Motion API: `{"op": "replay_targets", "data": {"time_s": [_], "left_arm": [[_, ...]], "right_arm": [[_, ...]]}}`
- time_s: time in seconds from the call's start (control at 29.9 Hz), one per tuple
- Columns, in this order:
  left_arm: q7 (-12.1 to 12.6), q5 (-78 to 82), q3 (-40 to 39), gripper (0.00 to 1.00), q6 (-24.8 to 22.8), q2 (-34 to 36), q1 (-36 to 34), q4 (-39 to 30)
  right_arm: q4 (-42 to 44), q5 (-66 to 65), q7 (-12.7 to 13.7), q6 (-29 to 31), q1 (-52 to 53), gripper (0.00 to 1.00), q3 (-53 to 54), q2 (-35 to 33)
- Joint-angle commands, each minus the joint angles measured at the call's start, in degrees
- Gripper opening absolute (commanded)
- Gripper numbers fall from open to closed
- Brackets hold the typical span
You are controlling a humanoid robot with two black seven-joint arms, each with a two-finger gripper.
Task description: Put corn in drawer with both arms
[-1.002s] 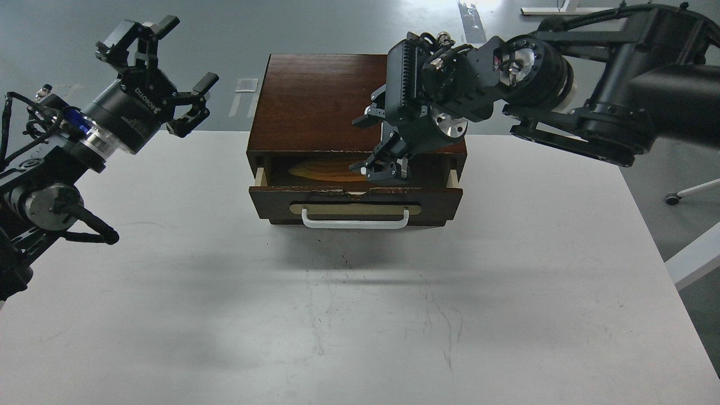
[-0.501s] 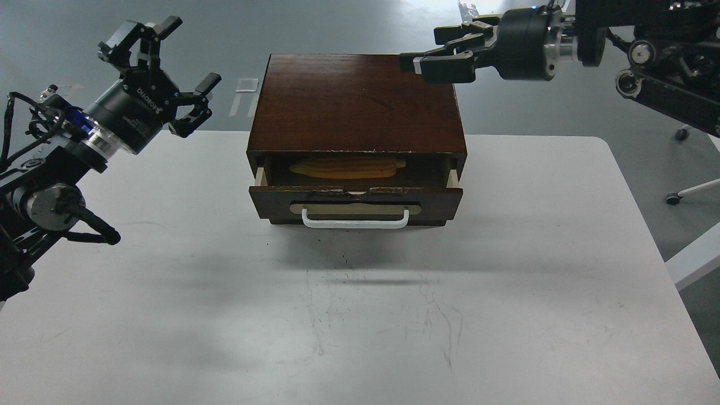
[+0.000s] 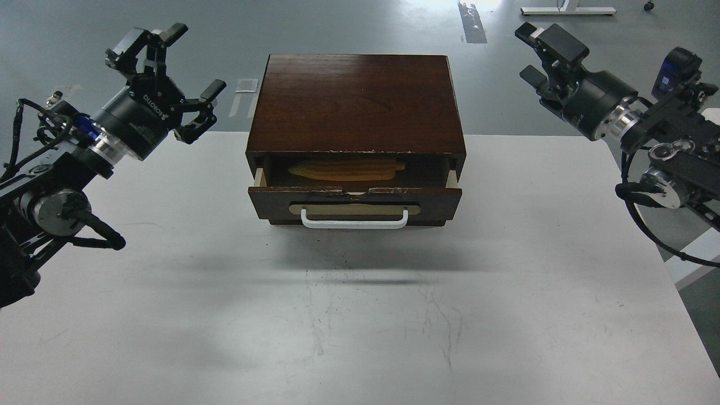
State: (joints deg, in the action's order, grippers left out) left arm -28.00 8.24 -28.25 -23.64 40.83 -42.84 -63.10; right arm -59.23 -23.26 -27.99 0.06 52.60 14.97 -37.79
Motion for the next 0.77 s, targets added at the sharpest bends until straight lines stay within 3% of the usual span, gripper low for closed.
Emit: {"op": "replay_targets", "data": {"time_s": [0.0,0.27,0.74], "left_arm": [[0.0,0.0,0.0,0.99,0.0,-0.2,0.5,0.0],[0.0,1.7,-1.8,0.99,-0.1,-1.4,3.0,-0.1],[0.0,3.7,-3.8,0.99,-0.1,-3.7,5.4,0.0]], "right_arm": [[0.0,4.4,0.0,-0.1,-7.2,0.99,6.7,3.2],[1.7,7.8,0.0,-0.1,-16.6,1.00,15.1,9.6],[1.0,7.8,0.0,-0.2,-20.3,1.00,15.3,10.6]]}}
